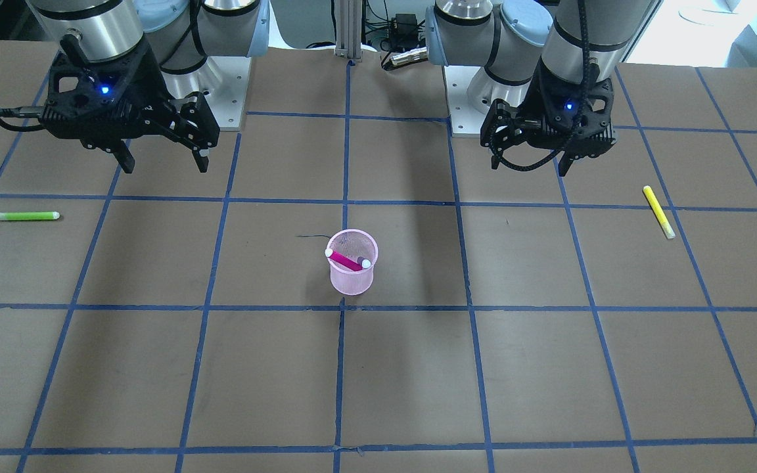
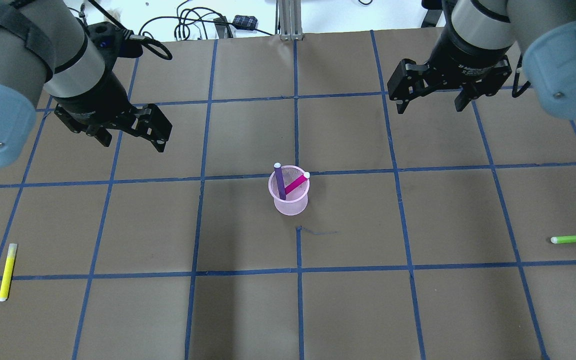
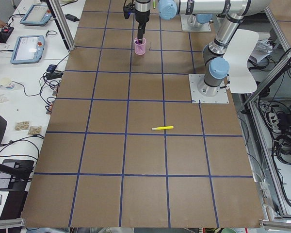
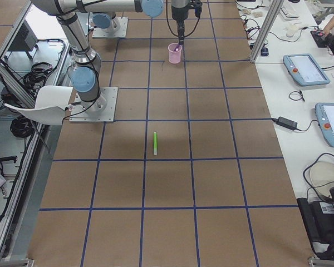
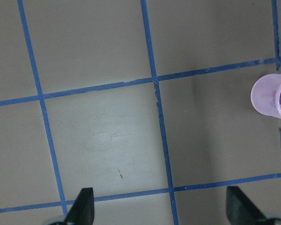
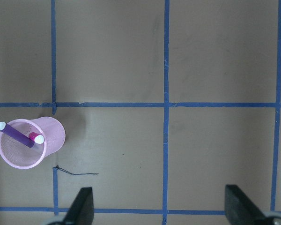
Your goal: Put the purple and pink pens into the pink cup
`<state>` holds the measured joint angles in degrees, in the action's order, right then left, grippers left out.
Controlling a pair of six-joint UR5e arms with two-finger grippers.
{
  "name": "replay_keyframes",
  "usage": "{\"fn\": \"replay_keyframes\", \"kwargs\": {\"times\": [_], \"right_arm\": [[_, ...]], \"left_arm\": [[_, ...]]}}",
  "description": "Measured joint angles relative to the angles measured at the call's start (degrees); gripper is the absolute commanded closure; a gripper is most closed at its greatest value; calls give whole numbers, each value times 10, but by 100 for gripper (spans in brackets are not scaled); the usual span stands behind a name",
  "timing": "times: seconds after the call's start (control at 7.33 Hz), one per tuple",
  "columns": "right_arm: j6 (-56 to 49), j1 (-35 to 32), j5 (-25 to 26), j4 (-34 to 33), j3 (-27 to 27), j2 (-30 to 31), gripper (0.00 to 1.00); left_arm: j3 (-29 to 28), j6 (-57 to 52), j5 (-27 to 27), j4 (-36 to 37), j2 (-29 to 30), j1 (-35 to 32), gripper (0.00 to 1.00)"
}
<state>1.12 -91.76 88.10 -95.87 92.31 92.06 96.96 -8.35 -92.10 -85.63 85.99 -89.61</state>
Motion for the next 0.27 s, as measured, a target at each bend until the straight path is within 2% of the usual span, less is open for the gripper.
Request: {"fn": "replay_keyframes", "kwargs": {"times": [0.27], "right_arm": [[-1, 0, 0, 0, 2, -1, 0]], "left_arm": [[0, -2, -1, 3, 0, 5, 0]]}}
